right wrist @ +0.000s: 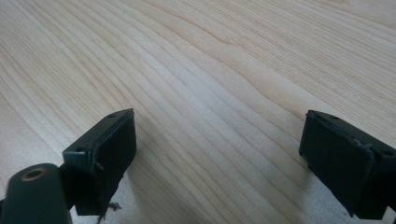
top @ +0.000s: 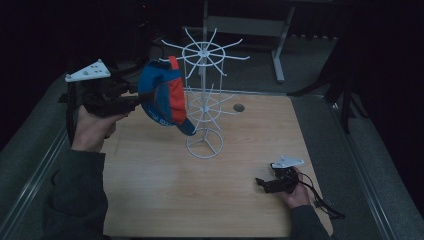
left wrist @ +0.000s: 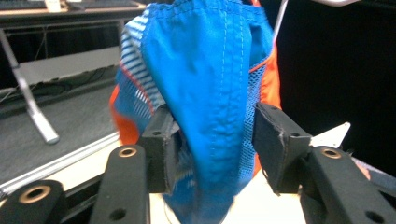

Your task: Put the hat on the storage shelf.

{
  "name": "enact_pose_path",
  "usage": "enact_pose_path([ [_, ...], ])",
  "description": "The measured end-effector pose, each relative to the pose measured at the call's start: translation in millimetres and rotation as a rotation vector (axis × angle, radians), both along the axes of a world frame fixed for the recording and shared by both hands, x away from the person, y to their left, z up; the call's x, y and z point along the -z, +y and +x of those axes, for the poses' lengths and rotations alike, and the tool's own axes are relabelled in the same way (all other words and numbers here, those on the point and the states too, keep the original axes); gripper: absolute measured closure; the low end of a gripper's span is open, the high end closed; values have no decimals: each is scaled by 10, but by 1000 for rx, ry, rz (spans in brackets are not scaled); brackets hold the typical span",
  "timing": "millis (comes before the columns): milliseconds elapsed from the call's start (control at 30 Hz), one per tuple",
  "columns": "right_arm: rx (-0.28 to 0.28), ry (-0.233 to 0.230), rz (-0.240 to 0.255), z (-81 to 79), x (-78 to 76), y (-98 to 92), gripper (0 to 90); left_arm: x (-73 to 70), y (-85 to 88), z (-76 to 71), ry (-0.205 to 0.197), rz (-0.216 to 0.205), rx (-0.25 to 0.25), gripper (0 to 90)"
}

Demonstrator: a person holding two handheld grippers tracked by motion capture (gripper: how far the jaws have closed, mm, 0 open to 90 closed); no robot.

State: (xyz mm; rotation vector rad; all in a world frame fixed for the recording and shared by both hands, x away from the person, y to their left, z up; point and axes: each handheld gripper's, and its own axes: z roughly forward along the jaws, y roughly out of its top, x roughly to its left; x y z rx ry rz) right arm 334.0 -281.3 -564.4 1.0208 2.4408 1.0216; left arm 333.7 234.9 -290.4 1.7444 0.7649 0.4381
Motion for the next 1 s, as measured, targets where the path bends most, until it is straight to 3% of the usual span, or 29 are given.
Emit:
enact_pose_path([
  [233, 0, -1, 0, 1, 0, 0, 107, 22, -59, -5, 4, 59, -50, 416],
  [533, -1, 1, 1, 0, -1, 0, 107, 38, 17, -10, 0, 37, -119, 375],
  [733, 0, 1, 1, 0, -1, 0, 107, 21, 52, -39, -9, 35, -133, 362],
  [1000, -1, 0, 0, 1, 0, -1, 107, 14, 40, -87, -29, 67, -173, 358],
])
